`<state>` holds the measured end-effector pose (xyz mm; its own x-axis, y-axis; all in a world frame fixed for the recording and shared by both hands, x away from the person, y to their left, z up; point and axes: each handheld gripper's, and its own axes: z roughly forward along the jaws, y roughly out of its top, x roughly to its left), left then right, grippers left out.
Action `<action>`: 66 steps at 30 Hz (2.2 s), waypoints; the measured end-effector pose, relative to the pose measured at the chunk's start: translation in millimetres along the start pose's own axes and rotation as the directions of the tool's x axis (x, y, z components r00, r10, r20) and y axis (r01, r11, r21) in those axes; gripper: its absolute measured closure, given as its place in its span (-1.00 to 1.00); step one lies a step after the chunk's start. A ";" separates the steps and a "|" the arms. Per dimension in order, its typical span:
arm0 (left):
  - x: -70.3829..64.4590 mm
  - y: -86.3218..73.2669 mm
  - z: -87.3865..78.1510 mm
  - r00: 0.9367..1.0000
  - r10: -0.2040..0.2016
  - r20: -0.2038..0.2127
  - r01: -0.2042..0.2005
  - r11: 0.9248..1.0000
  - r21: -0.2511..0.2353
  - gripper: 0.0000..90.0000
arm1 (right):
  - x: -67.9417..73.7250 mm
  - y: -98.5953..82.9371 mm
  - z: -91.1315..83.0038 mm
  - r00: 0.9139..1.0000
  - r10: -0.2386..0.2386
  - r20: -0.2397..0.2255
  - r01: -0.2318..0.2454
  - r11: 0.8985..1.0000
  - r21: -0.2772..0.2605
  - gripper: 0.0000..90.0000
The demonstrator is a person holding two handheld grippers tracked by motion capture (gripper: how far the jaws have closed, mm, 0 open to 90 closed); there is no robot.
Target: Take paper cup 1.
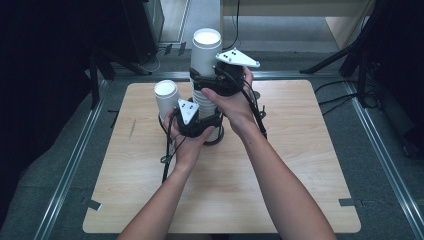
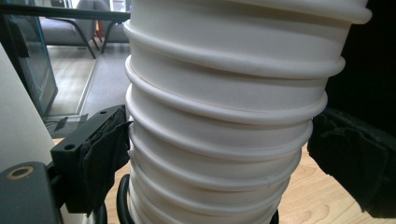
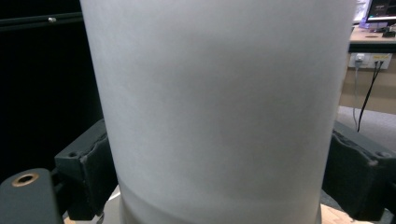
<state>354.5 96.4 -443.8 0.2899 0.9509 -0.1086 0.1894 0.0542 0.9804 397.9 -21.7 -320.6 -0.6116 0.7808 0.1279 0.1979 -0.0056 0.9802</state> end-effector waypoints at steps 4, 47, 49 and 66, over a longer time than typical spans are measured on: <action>1.4 -0.4 -0.6 1.000 -0.003 0.008 0.003 1.000 -0.002 -0.86 | 0.6 3.6 -1.5 1.000 0.008 0.002 -0.008 1.000 -0.022 -0.76; 6.7 -0.2 -5.9 0.999 0.002 0.042 -0.002 1.000 -0.006 -0.80 | 14.3 44.0 -7.1 0.992 -0.080 0.100 0.097 0.979 -0.177 -0.76; 7.6 -0.9 -6.1 0.999 0.003 0.044 -0.002 1.000 -0.004 -0.80 | 14.8 45.7 -7.2 0.991 -0.083 0.102 0.101 0.978 -0.182 -0.75; 6.3 -1.6 -7.3 0.999 0.009 0.038 -0.009 1.000 -0.001 -0.77 | 18.9 61.3 -9.5 0.985 -0.098 0.142 0.134 0.954 -0.267 -0.75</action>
<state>349.1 104.5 -444.9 0.3271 0.9391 -0.1056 0.1855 0.0458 0.9816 391.2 -13.2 -256.7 -0.5131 0.8583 0.0081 -0.0973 -0.0675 0.9930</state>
